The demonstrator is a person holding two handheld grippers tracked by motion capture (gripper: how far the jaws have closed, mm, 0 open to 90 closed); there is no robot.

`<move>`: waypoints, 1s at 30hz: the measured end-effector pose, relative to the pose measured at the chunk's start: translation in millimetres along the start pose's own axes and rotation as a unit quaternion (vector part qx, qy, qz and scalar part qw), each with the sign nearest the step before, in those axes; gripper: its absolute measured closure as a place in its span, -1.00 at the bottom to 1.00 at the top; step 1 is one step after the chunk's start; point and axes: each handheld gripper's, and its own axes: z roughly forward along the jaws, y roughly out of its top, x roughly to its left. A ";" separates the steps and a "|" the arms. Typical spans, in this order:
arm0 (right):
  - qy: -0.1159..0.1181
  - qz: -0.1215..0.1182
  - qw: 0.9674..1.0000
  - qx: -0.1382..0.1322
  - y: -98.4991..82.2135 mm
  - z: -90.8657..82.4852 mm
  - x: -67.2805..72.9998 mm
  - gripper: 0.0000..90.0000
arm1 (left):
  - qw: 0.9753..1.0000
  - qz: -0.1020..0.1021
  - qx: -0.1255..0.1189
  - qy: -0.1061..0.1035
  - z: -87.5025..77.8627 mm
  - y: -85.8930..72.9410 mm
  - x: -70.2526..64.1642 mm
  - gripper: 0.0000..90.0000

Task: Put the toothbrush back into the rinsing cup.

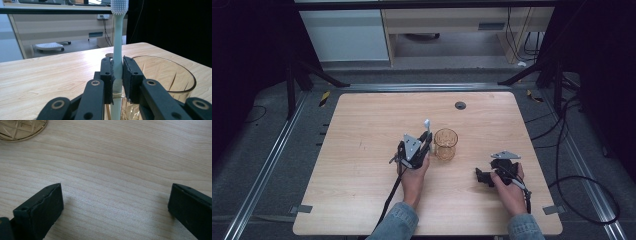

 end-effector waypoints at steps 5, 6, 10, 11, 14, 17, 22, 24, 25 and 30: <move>0.000 0.000 1.000 0.000 0.0 0.0 0.0 -0.99 | 1.000 -0.001 0.001 0.000 0.0 0.0 0.0 0.74; 0.000 0.001 1.000 0.000 0.0 0.0 0.1 -0.99 | 1.000 -0.001 0.001 0.000 -0.1 0.1 0.1 0.74; 0.000 0.000 1.000 0.000 0.0 0.0 0.0 -0.99 | 1.000 -0.002 0.004 0.000 -0.2 0.2 0.0 0.74; 0.000 0.000 1.000 0.000 0.0 0.0 0.0 -0.99 | 1.000 -0.002 0.005 -0.001 -0.2 0.1 0.2 0.74; 0.001 0.000 1.000 0.000 0.0 -0.1 0.0 -0.99 | 1.000 -0.004 0.004 -0.001 -0.4 0.4 0.3 0.73; 0.000 0.000 1.000 0.000 0.0 0.0 0.0 -0.99 | 1.000 -0.005 0.005 0.002 -1.0 1.9 0.3 0.72; 0.000 0.000 1.000 0.000 0.0 0.0 0.0 -0.99 | 1.000 -0.004 0.013 0.003 -1.1 4.6 0.4 0.69; 0.000 0.001 1.000 0.000 0.0 0.0 0.1 -0.99 | 1.000 -0.004 0.014 0.003 -1.5 5.2 0.7 0.68; 0.000 0.000 1.000 0.000 0.0 0.0 0.0 -0.99 | 1.000 -0.005 0.015 0.002 -1.7 5.5 0.8 0.68; 0.000 0.000 1.000 0.000 0.0 0.0 0.1 -0.99 | 1.000 -0.004 0.023 -0.003 -2.3 7.8 -0.2 0.64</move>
